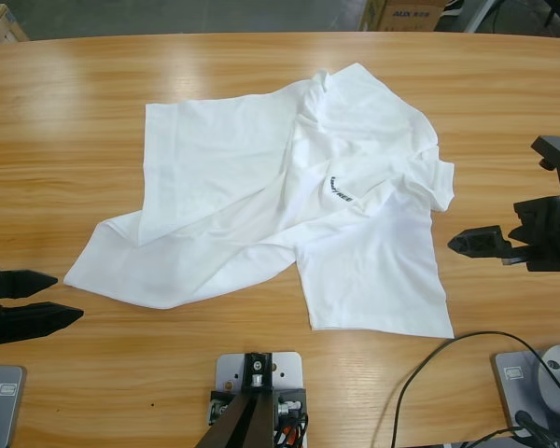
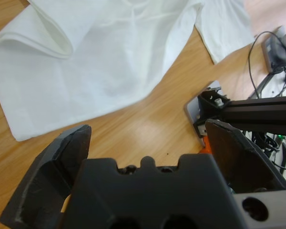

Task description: Fold clothes

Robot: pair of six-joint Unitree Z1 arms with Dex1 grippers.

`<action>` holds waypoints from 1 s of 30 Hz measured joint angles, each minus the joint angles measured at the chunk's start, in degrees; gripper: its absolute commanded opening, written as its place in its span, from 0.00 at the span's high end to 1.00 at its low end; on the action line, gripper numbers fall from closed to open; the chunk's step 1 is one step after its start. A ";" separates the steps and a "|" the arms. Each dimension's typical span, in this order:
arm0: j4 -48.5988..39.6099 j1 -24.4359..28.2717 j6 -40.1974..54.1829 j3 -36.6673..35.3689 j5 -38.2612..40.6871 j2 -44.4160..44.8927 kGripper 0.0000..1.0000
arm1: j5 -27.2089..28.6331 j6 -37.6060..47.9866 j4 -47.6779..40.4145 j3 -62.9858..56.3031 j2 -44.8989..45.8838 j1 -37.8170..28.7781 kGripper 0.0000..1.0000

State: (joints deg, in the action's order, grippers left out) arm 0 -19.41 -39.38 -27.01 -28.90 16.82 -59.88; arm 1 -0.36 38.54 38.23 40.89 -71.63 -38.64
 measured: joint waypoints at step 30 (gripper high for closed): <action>-6.77 -0.57 -13.20 -2.01 -5.69 -6.41 0.00 | -3.45 7.64 -0.18 0.40 -3.66 -1.05 0.00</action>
State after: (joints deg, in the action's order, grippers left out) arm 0 -26.18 -39.95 -40.21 -30.91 11.13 -66.29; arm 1 -3.81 46.18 38.05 41.29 -75.29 -39.69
